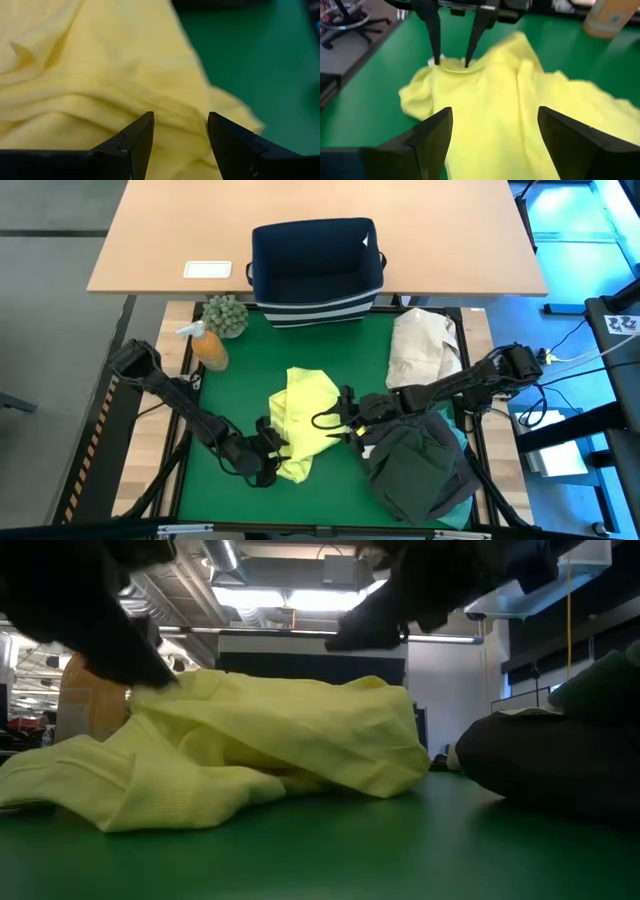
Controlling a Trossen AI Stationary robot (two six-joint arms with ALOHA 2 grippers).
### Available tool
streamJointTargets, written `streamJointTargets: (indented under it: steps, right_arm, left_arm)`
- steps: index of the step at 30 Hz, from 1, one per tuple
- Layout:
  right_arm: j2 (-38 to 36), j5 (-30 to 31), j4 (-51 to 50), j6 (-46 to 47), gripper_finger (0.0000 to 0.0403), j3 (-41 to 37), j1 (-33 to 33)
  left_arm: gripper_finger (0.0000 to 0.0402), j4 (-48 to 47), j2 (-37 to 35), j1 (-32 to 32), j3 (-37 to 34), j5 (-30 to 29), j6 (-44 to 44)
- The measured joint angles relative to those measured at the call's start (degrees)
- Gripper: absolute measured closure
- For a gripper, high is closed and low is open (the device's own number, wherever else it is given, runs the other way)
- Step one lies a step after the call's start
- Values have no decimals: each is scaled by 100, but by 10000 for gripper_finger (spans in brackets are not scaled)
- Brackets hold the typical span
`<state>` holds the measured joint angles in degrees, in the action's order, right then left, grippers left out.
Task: Fold laundry
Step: Fold the yellow shirt on the table
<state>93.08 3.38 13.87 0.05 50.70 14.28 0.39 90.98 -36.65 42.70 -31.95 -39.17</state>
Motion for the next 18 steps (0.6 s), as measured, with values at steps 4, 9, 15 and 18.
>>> streamJointTargets:
  steps: [4, 9, 15, 18]
  right_arm:
    - [134, 0, 7, 2, 111, 0, 0]
    - [136, 0, 15, -19, 111, 0, 0]
    - [136, 0, 16, -26, 111, 0, 0]
    - [136, 0, 24, -28, 111, 0, 0]
  left_arm:
    - [221, -8, 207, 297, 0, -18, 338]
    - [221, 85, 225, 971, 0, -479, 771]
    - [222, 654, 224, 1976, 0, -975, 1812]
    - [222, 755, 98, 2406, 30, -1023, 2058]
